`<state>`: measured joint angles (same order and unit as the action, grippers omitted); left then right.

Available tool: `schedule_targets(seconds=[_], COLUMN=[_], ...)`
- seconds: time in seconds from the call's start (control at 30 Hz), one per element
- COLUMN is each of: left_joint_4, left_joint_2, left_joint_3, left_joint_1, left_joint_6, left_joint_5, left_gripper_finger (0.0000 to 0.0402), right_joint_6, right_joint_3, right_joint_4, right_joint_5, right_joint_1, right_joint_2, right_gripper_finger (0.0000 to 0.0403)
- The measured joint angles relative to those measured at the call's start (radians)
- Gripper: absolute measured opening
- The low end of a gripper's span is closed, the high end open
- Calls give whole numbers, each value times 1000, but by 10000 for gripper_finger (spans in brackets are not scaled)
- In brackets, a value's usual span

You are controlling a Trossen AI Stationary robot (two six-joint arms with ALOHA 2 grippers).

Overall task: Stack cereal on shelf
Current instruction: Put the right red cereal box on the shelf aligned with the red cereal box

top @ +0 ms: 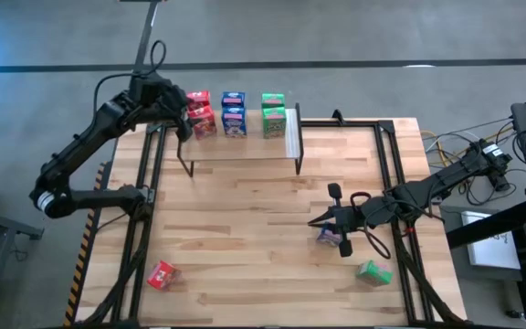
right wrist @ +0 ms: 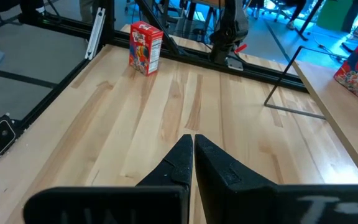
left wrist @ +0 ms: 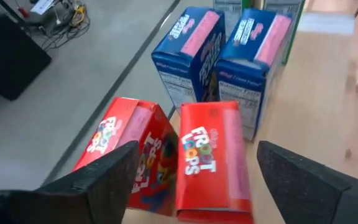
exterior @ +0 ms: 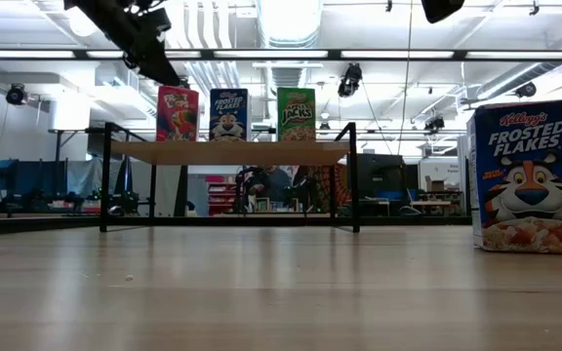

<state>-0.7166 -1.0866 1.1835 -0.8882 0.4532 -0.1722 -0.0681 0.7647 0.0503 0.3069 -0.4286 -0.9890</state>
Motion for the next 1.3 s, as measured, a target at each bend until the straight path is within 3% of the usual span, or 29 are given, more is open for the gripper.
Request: schedule_targets(seconds=[0.57,1.3], left_joint_4=[-37,-85], left_joint_2=[-59,-60], left_joint_3=[16,17], left_joint_1=[4,3], left_joint_6=[76,198], left_joint_5=[6,7], left_gripper_finger=[289,175], right_joint_6=[-1,0], right_joint_3=[0,0], right_joint_4=[4,4], right_joint_5=[8,8], right_joint_1=[2,2], right_joint_2=[0,0], right_gripper_finger=[9,9])
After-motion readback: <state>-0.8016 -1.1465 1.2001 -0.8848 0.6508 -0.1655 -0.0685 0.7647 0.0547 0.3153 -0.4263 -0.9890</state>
